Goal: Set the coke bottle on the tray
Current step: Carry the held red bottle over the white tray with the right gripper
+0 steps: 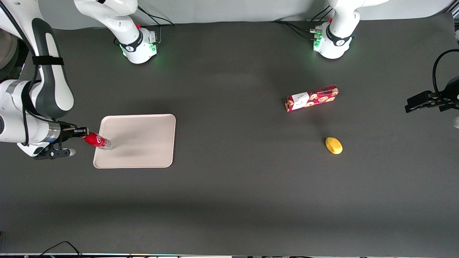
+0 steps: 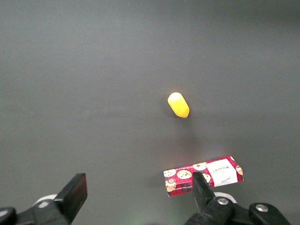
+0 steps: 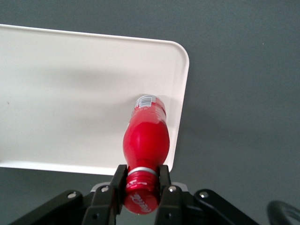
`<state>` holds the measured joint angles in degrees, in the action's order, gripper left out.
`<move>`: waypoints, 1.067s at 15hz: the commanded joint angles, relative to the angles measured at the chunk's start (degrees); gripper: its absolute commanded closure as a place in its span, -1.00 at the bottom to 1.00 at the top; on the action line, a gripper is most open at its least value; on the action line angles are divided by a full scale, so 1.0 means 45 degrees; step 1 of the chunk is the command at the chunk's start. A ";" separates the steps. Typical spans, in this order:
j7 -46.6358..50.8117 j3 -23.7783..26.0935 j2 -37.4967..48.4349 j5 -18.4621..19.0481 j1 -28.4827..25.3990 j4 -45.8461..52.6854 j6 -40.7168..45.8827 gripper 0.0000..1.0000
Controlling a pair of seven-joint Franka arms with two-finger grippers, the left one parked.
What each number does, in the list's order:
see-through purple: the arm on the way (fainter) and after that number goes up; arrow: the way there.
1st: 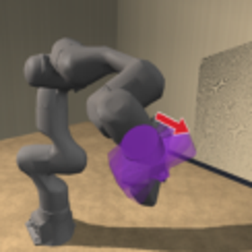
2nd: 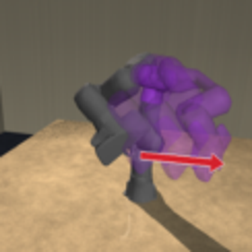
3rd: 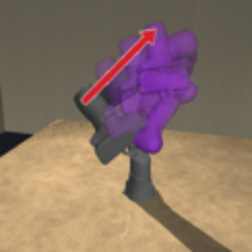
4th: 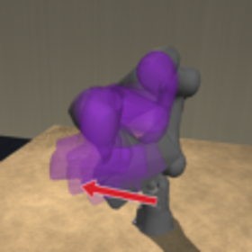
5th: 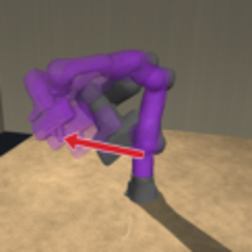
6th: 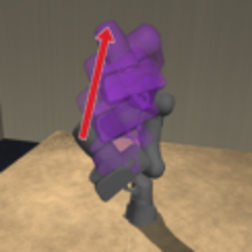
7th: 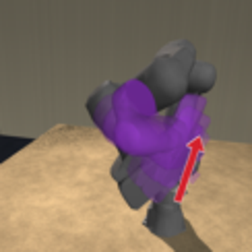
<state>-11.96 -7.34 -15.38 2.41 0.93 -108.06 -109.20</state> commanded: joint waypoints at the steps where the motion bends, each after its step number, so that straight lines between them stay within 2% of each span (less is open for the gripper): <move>1: -0.0428 -0.0107 -0.0273 -0.0281 -0.0030 0.0303 -0.0049 1.00; 3: -0.0428 -0.0107 -0.0390 -0.0281 -0.0030 0.0302 -0.0128 0.90; 5: -0.0428 -0.0107 -0.0527 -0.0281 -0.0011 0.0302 -0.0206 0.64; 7: -0.0428 -0.0107 -0.0567 -0.0281 -0.0010 0.0302 -0.0225 0.06; 8: -0.0428 -0.0107 -0.0567 -0.0281 0.0009 0.0302 -0.0225 -0.38; 9: -0.0408 -0.0107 -0.0567 -0.0281 0.0009 0.0302 -0.0225 -0.74; 10: -0.0331 -0.0107 -0.0567 -0.0300 0.0009 0.0302 -0.0225 -1.00; 13: -0.0213 -0.0126 -0.0373 -0.0301 -0.0030 0.0419 -0.0148 -1.00; 16: -0.0251 -0.0126 0.0154 -0.0301 -0.0050 0.1645 0.0883 -1.00</move>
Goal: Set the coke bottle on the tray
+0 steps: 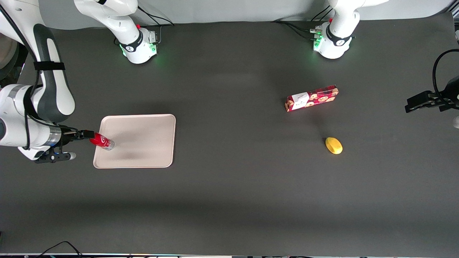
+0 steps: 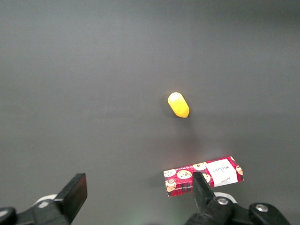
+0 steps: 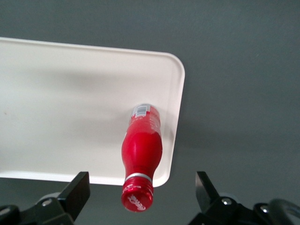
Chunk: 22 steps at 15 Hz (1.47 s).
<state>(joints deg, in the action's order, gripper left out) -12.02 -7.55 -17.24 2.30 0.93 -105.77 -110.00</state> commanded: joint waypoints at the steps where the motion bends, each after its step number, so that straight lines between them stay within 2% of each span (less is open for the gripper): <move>1: -0.0257 -0.0080 0.0802 -0.0295 -0.0050 0.1644 0.1510 -1.00; 4: -0.0005 -0.0080 0.1369 -0.1133 -0.0050 0.3362 0.2877 -1.00; 7: 0.0659 -0.0041 0.1487 -0.1135 -0.0108 0.5316 0.3933 -1.00; 11: 0.1380 0.0056 0.1585 -0.1174 -0.0108 0.6530 0.4249 -1.00; 22: 0.1970 0.0154 0.1429 -0.1057 -0.0284 0.6008 0.4249 -1.00</move>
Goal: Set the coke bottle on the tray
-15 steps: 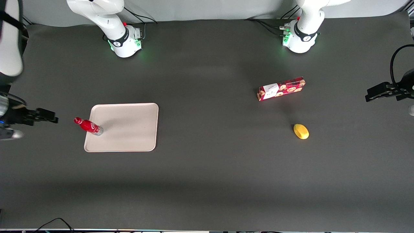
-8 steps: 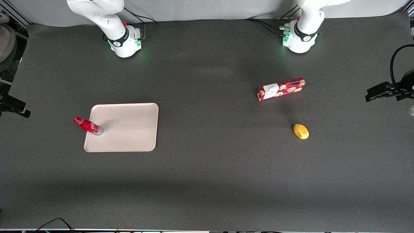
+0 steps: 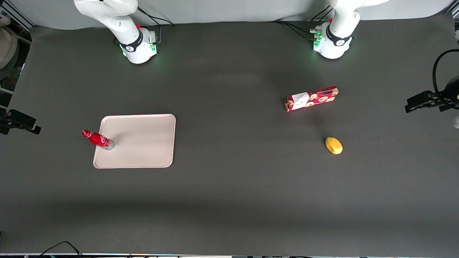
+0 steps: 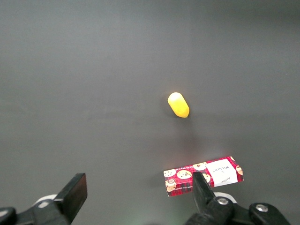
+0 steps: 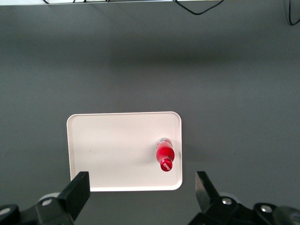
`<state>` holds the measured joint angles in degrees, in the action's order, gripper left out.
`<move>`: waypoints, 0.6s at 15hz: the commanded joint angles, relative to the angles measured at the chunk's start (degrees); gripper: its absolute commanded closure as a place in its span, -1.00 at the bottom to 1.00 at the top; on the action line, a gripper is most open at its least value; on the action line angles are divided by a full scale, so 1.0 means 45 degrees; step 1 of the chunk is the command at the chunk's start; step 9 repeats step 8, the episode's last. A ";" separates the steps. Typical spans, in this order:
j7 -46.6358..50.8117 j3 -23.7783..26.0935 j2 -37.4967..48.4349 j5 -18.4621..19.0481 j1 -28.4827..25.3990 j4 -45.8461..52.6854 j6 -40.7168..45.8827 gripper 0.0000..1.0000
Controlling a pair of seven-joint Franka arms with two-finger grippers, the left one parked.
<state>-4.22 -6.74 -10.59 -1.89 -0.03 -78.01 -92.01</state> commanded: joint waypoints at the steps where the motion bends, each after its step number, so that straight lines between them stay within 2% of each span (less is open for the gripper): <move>1: 0.0158 -0.0025 0.0067 -0.0128 -0.0071 -0.0377 0.0464 -1.00; 9: 0.0098 0.0209 0.0692 0.0087 -0.0071 -0.1258 0.0739 -1.00</move>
